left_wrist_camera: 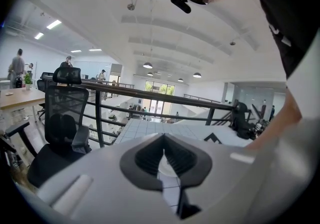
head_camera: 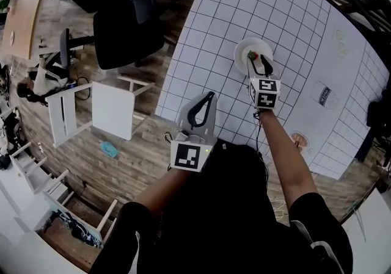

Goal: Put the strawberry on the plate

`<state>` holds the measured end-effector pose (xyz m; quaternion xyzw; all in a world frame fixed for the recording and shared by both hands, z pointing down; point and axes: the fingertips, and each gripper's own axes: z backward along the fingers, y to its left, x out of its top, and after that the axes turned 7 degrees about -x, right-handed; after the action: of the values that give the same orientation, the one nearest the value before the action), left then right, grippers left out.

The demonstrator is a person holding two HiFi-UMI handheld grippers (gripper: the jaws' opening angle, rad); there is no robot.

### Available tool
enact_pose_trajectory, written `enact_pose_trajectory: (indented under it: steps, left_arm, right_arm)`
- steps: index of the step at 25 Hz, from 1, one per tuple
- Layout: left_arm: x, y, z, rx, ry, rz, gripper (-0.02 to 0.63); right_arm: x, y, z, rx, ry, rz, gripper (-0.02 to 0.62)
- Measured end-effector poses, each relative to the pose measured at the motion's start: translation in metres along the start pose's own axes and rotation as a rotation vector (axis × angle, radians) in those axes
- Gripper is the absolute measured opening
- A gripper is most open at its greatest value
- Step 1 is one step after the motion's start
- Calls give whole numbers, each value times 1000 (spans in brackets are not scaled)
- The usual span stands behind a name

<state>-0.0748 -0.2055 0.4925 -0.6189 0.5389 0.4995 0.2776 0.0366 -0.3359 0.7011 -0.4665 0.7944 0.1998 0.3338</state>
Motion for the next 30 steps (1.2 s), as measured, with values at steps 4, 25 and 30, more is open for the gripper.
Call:
enact_pose_trajectory:
  steps: [4, 25, 30]
  left_arm:
    - [5, -13, 3, -24, -16, 7, 8]
    - [10, -25, 65, -71, -76, -11, 8]
    - [21, -35, 88, -109, -105, -38, 8]
  right_arm:
    - [7, -1, 9, -8, -22, -3, 184]
    - [58, 24, 124, -16, -195, -85, 171]
    - [69, 38, 175, -42, -256, -120, 170]
